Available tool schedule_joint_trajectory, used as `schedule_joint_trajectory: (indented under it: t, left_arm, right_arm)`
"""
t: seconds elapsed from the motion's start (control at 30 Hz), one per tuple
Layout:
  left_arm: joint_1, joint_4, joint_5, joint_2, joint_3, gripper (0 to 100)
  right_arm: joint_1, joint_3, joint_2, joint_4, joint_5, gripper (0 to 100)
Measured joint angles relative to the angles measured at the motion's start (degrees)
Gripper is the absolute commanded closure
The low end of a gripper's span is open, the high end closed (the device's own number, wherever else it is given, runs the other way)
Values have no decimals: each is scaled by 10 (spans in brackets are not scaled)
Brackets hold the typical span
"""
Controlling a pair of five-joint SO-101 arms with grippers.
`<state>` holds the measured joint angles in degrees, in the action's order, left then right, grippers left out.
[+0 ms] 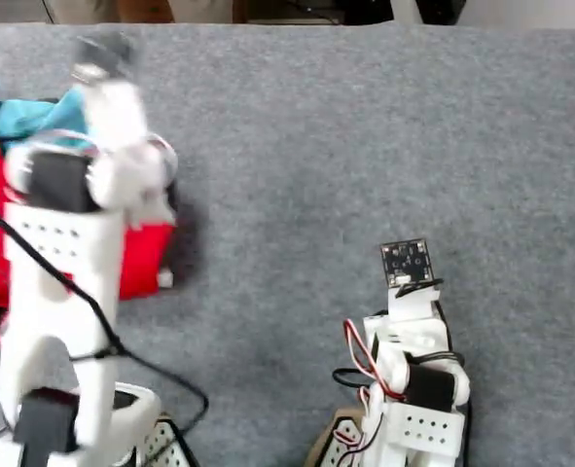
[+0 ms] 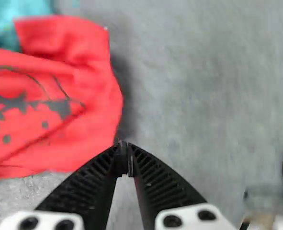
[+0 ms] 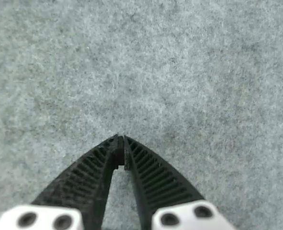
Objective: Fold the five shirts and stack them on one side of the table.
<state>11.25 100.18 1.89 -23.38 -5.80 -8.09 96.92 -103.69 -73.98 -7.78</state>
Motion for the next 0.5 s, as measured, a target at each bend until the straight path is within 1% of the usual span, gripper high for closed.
schedule_joint_trajectory:
  t: [0.13,0.2,0.27,0.3,0.37,0.43,0.5]
  left_arm:
    - [96,0,68,-32,86,974]
    - [113,0,79,-34,105,941]
    - [105,0,84,-35,105,884]
    - [92,0,84,-37,105,857]
    - [41,0,69,-38,102,812]
    - [-39,0,30,-38,91,781]
    - [-138,0,-10,-39,87,770]
  right_arm:
    - [0,0,0,0,0,993]
    - [0,0,0,0,0,993]
    - [0,0,0,0,0,993]
    - [0,0,0,0,0,993]
    - [0,0,0,0,0,993]
    - [0,0,0,0,0,993]
    - [0,0,0,0,0,993]
